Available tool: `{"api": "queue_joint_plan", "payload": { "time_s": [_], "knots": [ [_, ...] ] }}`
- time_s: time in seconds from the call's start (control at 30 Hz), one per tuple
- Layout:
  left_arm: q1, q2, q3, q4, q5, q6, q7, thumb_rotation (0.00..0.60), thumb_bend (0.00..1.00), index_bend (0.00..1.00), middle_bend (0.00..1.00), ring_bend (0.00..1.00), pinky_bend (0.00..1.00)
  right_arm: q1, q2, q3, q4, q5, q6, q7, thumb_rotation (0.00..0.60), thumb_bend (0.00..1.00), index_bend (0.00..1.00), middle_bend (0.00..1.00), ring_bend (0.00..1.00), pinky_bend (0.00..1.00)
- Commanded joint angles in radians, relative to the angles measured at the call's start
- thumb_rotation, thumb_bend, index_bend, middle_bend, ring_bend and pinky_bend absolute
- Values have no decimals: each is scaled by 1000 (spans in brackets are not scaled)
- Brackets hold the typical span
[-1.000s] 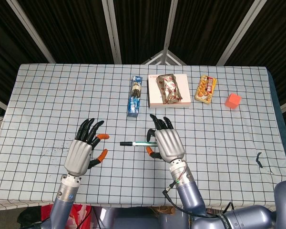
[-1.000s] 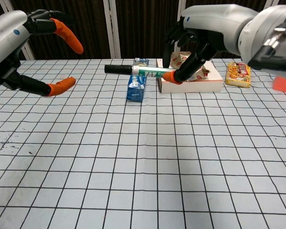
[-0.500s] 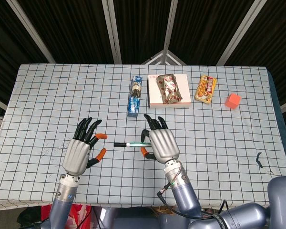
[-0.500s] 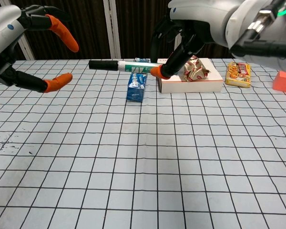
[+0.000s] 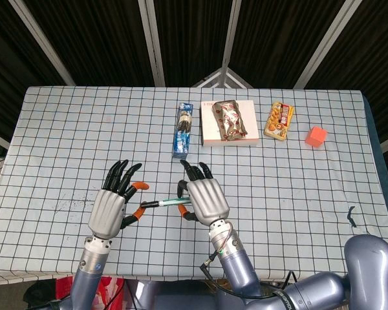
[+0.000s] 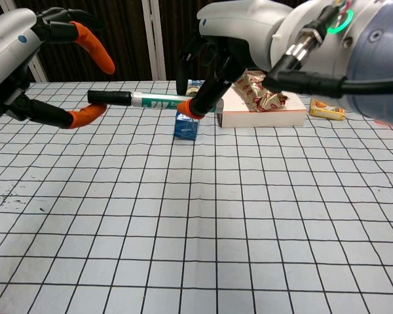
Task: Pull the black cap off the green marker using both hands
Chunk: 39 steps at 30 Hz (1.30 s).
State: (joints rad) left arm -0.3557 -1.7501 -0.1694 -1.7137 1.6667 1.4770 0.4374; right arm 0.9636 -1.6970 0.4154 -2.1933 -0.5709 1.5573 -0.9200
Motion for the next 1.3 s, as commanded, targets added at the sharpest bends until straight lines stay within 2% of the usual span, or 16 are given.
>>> {"api": "queue_joint_plan", "payload": {
  "time_s": [0.03,0.37,1.3],
  "knots": [
    [-1,0,4,0,2,2,-1,600,419,444,123,0,0,7,-3,11,3,10,7,-5,600,560,739,66,145,68],
    [3,14,14,-7,7,14,-3,600,419,447,123,0,0,11,11,39,16,56,7,15,600,561,740,66,147,68],
    [-8,-4,14,28,4,31,-18,600,420,491,134,0,0,26,33,24,-4,57,-2,53,600,562,746,67,148,68]
  ]
}}
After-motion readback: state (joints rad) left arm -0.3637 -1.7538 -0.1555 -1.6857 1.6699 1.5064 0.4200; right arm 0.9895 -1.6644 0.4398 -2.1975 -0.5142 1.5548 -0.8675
